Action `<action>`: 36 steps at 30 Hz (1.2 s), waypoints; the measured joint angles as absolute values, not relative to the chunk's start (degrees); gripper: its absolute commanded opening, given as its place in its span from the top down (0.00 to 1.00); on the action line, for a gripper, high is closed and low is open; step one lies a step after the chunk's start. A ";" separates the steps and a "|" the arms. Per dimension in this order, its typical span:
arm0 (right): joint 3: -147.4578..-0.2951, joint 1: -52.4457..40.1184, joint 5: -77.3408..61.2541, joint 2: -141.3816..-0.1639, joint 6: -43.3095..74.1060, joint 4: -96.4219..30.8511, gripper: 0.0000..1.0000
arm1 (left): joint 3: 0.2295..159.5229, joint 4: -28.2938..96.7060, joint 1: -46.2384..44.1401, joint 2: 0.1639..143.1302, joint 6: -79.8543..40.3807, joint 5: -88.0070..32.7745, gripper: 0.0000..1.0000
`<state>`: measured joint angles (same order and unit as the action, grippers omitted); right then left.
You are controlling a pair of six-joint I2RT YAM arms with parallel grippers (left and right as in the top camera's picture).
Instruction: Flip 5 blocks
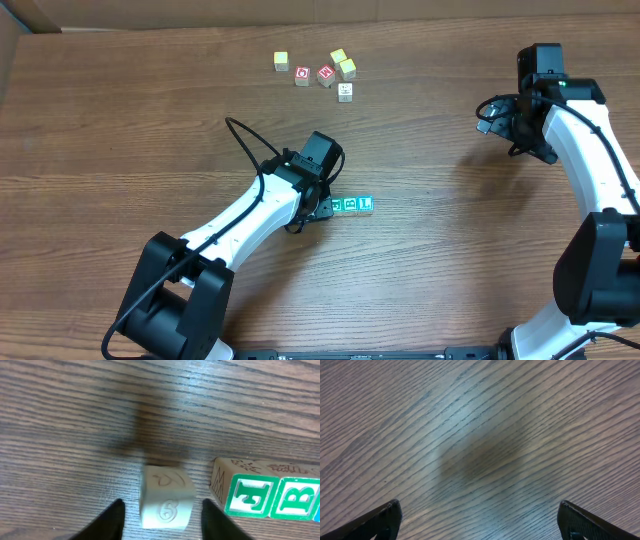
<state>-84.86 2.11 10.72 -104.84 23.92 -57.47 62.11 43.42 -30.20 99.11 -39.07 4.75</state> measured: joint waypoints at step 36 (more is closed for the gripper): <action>-84.86 2.11 10.74 -104.84 23.90 -57.49 0.00 | 56.86 45.32 -28.91 97.60 -37.56 -1.04 0.96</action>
